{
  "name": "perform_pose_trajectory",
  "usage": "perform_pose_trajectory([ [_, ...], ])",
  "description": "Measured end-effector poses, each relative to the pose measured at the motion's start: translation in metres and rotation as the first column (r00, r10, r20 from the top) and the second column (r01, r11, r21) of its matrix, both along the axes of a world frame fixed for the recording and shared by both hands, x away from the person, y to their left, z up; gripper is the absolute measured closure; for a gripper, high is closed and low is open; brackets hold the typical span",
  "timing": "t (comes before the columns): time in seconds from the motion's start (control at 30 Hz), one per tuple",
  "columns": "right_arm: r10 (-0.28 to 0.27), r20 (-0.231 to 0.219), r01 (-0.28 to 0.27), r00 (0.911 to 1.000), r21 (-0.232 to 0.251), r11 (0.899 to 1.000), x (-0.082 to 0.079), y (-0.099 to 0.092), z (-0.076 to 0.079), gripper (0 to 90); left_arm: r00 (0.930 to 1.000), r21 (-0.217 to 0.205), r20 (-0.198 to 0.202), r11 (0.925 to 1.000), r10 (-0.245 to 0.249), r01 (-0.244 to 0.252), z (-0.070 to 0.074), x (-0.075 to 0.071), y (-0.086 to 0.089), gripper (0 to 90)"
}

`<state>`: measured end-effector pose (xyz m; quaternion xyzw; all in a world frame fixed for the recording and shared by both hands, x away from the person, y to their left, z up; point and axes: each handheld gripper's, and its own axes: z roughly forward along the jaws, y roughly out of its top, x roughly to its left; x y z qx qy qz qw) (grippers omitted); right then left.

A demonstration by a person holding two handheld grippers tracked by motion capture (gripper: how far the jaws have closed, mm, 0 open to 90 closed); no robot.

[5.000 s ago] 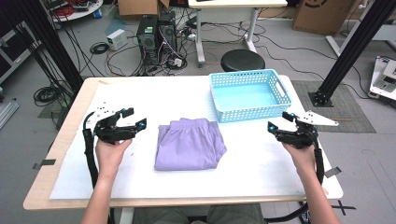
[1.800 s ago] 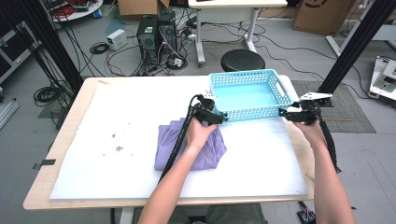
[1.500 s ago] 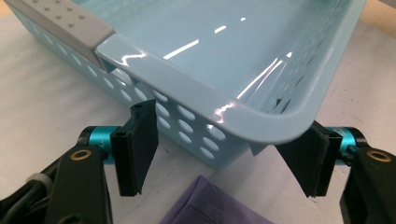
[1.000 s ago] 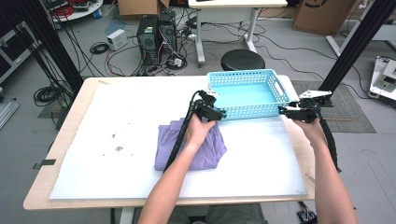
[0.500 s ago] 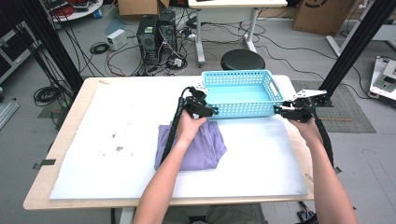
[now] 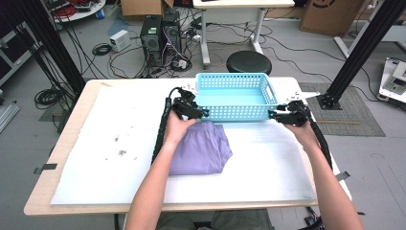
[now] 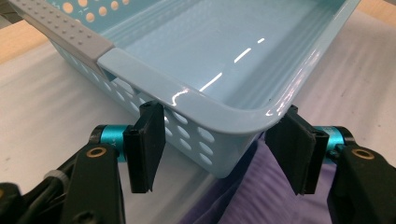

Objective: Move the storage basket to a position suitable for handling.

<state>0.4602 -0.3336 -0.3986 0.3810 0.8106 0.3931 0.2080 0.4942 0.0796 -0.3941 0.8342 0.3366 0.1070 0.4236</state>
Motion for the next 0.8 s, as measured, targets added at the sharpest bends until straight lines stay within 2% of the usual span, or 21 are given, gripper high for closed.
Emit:
perform_pose_trajectory([
  [0.13,-0.004,-0.011,0.004,0.9999,0.011,1.0,0.0,0.014,0.001,49.7,1.0,0.003,-0.005,1.0,-0.004,0.004,0.001,0.0,0.017,38.5],
  [0.27,0.011,-0.013,-0.011,0.9999,-0.012,1.0,0.0,0.036,0.002,49.7,1.0,0.011,-0.003,0.9999,-0.006,0.006,0.001,0.001,0.033,38.5],
  [0.47,0.009,-0.029,-0.01,0.9995,-0.016,1.0,-0.002,0.058,0.002,49.8,1.0,0.029,-0.007,0.9996,-0.005,0.006,-0.001,0.001,0.057,38.5],
  [0.67,0.0,-0.035,0.0,0.9994,-0.007,1.0,-0.003,0.076,0.001,49.9,1.0,0.024,0.002,0.9997,-0.007,0.007,-0.002,0.002,0.073,38.5],
  [0.73,0.001,-0.036,-0.001,0.9993,-0.005,1.0,-0.002,0.082,0.0,49.9,1.0,0.037,-0.004,0.9993,-0.006,0.007,-0.004,0.003,0.077,38.5],
  [0.8,-0.002,-0.041,0.002,0.9991,-0.003,1.0,-0.003,0.084,-0.001,49.9,1.0,0.048,0.006,0.9988,0.002,-0.002,-0.006,0.002,0.08,38.5],
])
